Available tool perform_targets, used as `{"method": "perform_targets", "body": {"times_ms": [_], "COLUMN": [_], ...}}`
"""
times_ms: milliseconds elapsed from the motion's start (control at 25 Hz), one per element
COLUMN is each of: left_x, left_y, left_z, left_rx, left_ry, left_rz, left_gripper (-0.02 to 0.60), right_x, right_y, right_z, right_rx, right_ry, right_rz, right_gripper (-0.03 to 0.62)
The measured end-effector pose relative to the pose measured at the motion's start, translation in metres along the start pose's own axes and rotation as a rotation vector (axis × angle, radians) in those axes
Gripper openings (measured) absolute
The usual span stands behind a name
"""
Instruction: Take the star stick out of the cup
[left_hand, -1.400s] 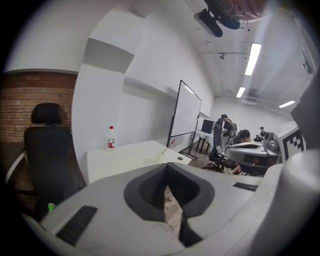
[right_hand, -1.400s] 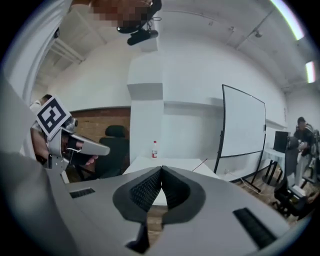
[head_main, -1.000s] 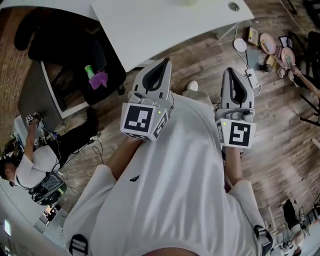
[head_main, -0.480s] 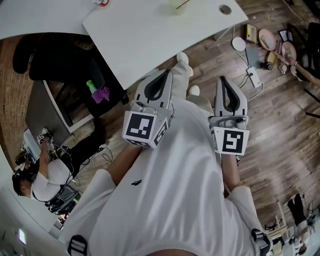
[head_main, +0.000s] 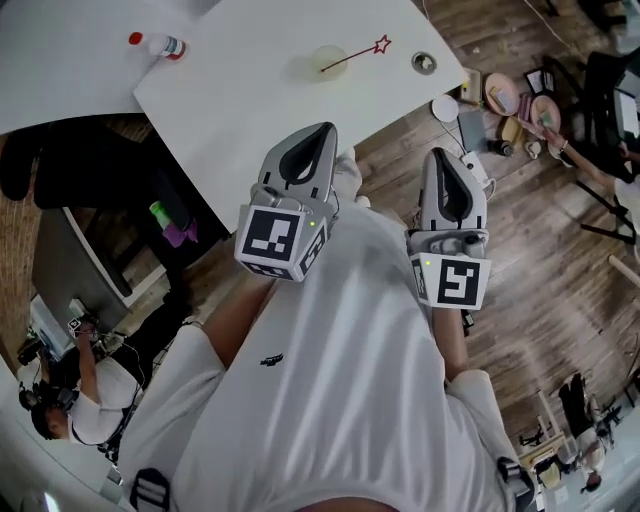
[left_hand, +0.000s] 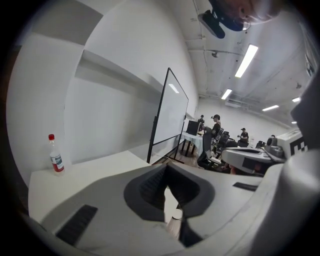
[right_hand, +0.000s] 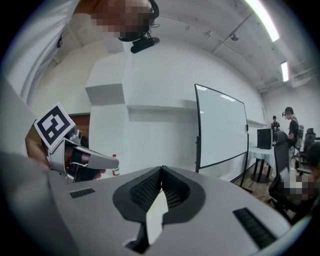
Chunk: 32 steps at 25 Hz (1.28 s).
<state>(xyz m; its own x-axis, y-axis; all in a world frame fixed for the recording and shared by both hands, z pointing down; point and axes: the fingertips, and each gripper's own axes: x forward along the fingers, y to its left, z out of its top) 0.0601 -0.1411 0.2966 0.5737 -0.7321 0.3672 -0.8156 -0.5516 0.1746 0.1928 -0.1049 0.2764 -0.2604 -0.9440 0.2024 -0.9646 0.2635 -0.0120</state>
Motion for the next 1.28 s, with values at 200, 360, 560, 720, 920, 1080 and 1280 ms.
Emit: {"method": "perform_targets", "body": {"times_ms": [200,360,560,720,920,1080,1280], "left_x": [0.032,0.044,0.051,0.057,0.064,0.070,0.081], "left_y": [0.028,0.050,0.080,0.089,0.091,0.093,0.096], "left_z": [0.008,0.010,0.014,0.007,0.008,0.011,0.004], "left_rx": [-0.037,-0.077,-0.093,-0.111,-0.112,-0.114,-0.117], "left_ry": [-0.004,-0.008,-0.004,0.023,0.027,0.023,0.038], "left_rz": [-0.013,0.002,0.018,0.039,0.052,0.057,0.062], "left_gripper": [-0.005,-0.005,-0.005,-0.005,-0.005,-0.005,-0.005], "right_x": [0.052,0.085,0.120,0.133,0.145,0.155,0.167], "right_y": [-0.014,-0.013,-0.006,-0.011,-0.015,-0.012,-0.013], "right_z": [0.009,0.014,0.012,0.009,0.005,-0.001,-0.014], "right_rx": [-0.005,-0.040,-0.069,-0.067,-0.064,-0.071,-0.049], "right_ry": [-0.001,0.005,0.033,0.056,0.072,0.085,0.109], "right_rz": [-0.002,0.016,0.050,0.062,0.083,0.109,0.123], "right_gripper": [0.005,0.005,0.005,0.005,0.005,0.005,0.006]}}
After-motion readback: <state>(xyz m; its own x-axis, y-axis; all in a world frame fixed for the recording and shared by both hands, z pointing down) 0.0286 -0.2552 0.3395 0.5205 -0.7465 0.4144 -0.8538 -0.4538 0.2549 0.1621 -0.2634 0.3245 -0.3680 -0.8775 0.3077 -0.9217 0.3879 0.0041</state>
